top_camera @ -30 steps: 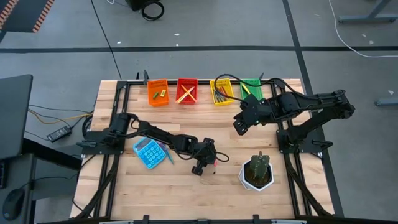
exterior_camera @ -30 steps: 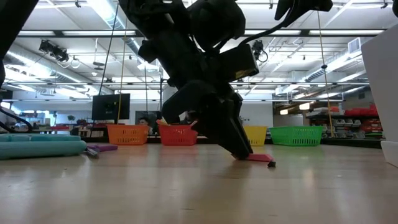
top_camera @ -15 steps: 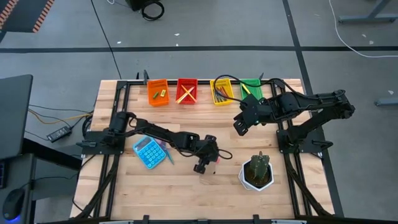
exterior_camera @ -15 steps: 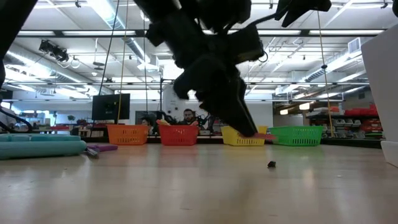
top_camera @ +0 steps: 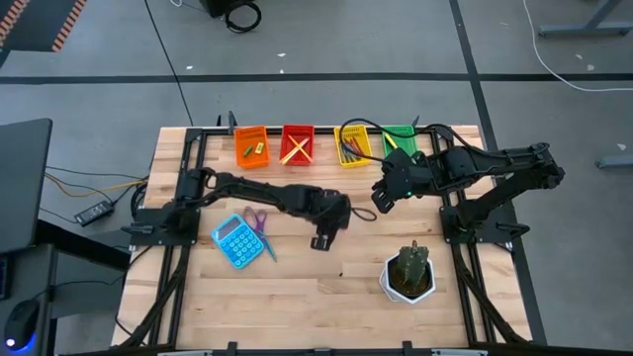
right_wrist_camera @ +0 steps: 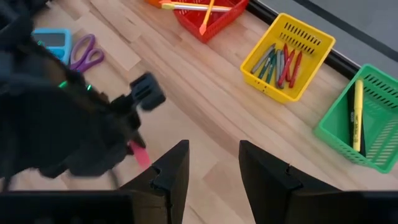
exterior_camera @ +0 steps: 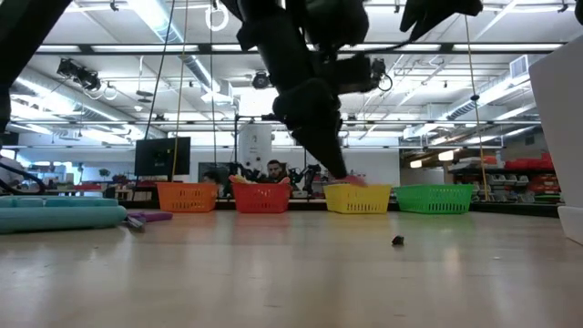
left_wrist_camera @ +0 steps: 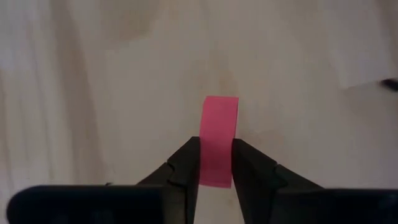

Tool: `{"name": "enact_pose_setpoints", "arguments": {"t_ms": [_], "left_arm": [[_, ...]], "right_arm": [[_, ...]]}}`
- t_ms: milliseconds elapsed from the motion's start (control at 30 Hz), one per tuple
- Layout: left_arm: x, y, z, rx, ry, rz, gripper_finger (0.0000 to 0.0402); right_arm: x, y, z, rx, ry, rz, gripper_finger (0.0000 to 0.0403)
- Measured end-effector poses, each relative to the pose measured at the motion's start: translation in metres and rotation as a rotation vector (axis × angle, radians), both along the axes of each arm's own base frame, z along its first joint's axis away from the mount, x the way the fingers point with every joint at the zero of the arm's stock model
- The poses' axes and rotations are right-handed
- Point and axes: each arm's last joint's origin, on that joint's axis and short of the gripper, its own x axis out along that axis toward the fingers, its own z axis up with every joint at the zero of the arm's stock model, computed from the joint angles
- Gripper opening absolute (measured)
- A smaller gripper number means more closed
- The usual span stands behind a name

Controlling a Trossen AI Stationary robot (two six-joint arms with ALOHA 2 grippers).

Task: Sort crayons/erasers/pens/pencils in bins
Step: Put the pink eraser into the orange bin

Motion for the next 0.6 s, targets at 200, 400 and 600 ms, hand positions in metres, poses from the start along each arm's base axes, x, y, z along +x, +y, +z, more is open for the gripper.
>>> {"name": "enact_pose_setpoints", "arguments": {"t_ms": [200, 400, 600], "left_arm": [[-0.009, 0.03, -0.002, -0.033, 0.095, 0.13, 0.0079], [-0.022, 0.047, 0.005, -0.035, 0.178, 0.167, 0.0076], [-0.034, 0.061, 0.025, -0.047, 0.183, 0.223, 0.0072]], "right_arm": [[0.0, 0.0, 0.0, -0.021, 0.01, 0.018, 0.0145], [0.0, -0.001, 0.001, -0.06, 0.007, 0.004, 0.0145], [0.0, -0.002, 0.001, -0.11, 0.017, 0.015, 0.0145]]}}
